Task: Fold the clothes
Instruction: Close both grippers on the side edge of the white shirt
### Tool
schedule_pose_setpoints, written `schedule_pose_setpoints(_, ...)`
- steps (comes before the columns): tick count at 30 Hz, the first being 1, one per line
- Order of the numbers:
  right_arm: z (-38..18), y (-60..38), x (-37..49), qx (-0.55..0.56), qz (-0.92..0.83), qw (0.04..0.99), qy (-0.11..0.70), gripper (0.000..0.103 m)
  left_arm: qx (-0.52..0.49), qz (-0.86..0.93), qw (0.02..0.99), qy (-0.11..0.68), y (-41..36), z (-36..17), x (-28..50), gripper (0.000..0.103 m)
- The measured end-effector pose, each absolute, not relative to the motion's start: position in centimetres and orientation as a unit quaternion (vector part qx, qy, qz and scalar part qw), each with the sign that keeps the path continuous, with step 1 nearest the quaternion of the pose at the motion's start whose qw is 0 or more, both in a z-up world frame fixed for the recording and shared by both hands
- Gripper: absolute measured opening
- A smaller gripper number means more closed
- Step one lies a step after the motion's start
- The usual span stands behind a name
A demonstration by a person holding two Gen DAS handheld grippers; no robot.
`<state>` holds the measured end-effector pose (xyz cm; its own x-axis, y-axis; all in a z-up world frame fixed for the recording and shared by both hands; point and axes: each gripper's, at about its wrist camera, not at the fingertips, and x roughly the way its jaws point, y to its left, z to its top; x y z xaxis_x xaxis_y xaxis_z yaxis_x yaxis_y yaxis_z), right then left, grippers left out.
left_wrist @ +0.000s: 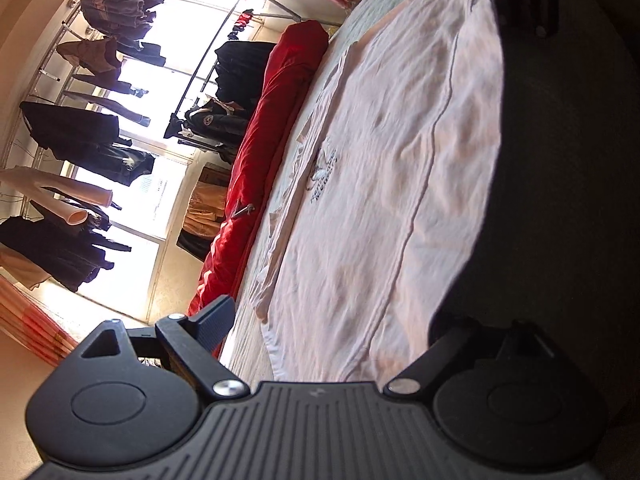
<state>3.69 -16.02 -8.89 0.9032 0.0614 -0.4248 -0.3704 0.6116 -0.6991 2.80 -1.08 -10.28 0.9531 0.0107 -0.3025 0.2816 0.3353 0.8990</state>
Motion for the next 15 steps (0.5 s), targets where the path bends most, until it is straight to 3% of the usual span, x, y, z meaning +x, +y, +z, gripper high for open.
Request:
schedule_pose_setpoints(8, -9.5, -15.0, 3.8, -0.447, 0.114, 0.868, 0.181, 0.103, 0.585, -0.098, 0.795, 0.127, -1.5, -10.7, 3.2, 0.086)
schedule_pose_setpoints(11, -9.3, -14.8, 4.0, -0.455, 0.114, 0.863, 0.189, 0.103, 0.601, -0.115, 0.782, 0.120, -1.4, -11.1, 2.6, 0.072)
schedule_pose_setpoints(15, -9.8, -13.9, 3.4, -0.517, 0.121, 0.831, 0.166, 0.103, 0.616, -0.140, 0.766, 0.122, -1.4, -11.8, 2.0, 0.039)
